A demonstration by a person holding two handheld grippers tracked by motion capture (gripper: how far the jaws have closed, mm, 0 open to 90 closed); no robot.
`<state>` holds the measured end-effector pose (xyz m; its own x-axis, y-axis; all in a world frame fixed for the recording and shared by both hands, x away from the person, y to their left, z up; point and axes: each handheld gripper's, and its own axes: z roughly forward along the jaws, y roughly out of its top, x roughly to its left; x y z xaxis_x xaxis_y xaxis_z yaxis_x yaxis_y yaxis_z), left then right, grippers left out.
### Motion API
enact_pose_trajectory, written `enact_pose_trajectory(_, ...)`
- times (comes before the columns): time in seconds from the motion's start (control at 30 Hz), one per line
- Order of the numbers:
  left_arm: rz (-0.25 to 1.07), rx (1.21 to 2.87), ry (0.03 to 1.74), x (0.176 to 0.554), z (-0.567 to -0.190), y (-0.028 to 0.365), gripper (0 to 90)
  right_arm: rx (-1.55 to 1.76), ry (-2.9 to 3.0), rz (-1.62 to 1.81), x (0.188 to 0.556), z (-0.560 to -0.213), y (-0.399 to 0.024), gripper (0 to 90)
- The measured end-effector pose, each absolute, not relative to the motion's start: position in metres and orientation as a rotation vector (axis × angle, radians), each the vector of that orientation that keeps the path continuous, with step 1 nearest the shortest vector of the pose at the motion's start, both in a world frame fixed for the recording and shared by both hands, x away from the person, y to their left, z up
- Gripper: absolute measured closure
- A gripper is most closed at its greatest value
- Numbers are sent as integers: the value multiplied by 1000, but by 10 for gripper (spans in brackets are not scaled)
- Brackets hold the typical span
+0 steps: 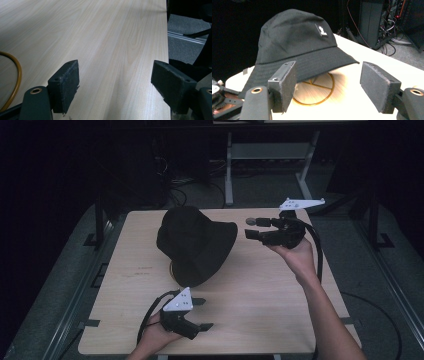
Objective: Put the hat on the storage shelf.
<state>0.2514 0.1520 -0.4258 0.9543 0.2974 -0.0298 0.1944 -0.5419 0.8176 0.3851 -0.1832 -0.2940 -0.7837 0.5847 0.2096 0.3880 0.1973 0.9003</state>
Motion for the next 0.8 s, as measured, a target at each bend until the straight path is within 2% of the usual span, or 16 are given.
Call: enact_pose_trajectory(0.8, 135, 2152, 357, 251, -426, 152, 218, 1030, 2276, 1635, 365, -323, -215, 269)
